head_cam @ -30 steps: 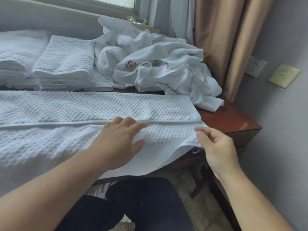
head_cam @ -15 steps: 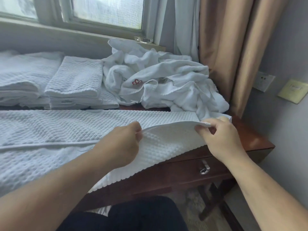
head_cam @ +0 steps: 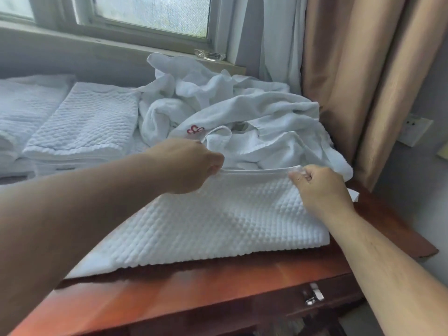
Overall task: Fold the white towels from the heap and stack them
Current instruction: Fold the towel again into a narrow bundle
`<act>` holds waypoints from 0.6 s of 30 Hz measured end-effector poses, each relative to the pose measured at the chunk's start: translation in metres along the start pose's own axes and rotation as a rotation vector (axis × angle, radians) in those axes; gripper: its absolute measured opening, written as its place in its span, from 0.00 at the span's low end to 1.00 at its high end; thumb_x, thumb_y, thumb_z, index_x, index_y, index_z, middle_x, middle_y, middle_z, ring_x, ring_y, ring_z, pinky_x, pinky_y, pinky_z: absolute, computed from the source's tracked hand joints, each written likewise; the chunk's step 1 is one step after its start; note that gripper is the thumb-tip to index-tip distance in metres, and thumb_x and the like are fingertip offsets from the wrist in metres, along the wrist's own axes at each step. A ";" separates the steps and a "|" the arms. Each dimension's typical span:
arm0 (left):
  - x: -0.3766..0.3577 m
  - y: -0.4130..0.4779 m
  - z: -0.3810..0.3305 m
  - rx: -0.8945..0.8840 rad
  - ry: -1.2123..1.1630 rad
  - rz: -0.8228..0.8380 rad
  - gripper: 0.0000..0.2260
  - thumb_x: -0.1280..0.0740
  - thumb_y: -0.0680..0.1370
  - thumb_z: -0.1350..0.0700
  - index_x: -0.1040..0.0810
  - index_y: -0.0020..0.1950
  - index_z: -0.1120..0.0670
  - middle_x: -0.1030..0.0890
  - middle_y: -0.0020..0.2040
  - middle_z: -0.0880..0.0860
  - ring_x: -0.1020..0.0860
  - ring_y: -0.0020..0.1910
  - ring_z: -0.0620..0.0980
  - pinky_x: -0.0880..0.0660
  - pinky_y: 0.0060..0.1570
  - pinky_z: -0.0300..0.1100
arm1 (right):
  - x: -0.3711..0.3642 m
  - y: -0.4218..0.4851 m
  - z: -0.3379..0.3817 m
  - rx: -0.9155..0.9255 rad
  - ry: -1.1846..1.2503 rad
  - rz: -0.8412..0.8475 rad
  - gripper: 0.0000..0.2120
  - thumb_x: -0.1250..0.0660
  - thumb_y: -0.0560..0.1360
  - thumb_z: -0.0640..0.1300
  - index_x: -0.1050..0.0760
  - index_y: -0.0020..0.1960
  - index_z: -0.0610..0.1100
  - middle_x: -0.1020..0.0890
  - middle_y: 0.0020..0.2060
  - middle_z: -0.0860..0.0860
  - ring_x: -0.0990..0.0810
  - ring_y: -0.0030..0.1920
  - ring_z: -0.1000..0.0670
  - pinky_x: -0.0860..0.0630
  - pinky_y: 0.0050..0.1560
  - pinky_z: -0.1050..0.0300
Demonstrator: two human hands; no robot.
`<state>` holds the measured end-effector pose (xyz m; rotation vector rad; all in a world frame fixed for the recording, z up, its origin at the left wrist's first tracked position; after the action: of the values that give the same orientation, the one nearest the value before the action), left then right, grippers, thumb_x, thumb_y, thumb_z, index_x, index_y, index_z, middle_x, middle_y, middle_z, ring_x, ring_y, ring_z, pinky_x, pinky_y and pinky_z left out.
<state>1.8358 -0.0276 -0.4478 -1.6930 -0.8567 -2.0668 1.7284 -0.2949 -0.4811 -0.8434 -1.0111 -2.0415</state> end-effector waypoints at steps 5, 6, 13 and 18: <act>-0.053 0.009 -0.001 -0.010 -0.047 0.104 0.10 0.46 0.83 0.43 0.29 0.56 0.46 0.22 0.47 0.47 0.23 0.46 0.54 0.34 0.37 0.45 | -0.031 0.004 -0.022 -0.168 -0.144 0.164 0.15 0.32 0.78 0.57 0.27 0.38 0.48 0.21 0.34 0.52 0.23 0.35 0.50 0.32 0.33 0.54; -0.063 0.006 -0.002 0.001 -0.076 0.123 0.11 0.46 0.83 0.43 0.30 0.58 0.46 0.22 0.49 0.47 0.22 0.49 0.54 0.33 0.38 0.46 | -0.035 0.002 -0.024 -0.187 -0.159 0.166 0.14 0.33 0.78 0.58 0.28 0.42 0.50 0.20 0.38 0.52 0.23 0.39 0.49 0.32 0.35 0.53; -0.063 -0.030 0.024 0.166 -0.252 0.144 0.15 0.42 0.81 0.40 0.35 0.68 0.38 0.26 0.66 0.41 0.25 0.59 0.47 0.29 0.50 0.46 | -0.038 -0.028 0.023 0.089 -0.303 -0.009 0.10 0.30 0.76 0.52 0.27 0.52 0.49 0.26 0.52 0.49 0.27 0.56 0.43 0.32 0.55 0.46; -0.034 -0.117 0.074 0.340 -0.397 0.147 0.23 0.40 0.78 0.37 0.35 0.73 0.38 0.26 0.62 0.39 0.26 0.62 0.43 0.33 0.58 0.40 | -0.077 -0.086 0.116 0.401 -0.015 0.212 0.12 0.32 0.76 0.54 0.22 0.56 0.50 0.25 0.55 0.54 0.29 0.60 0.49 0.36 0.58 0.54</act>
<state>1.8299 0.1043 -0.5004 -1.9270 -1.0900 -1.4132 1.7291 -0.1355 -0.5184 -0.7179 -1.2293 -1.5849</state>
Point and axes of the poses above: each hand's wrist, its own y-axis towards the middle knuckle, its own x-axis out of the back of the hand, z = x × y, the point moved 2 cm from there along y, towards the middle knuckle
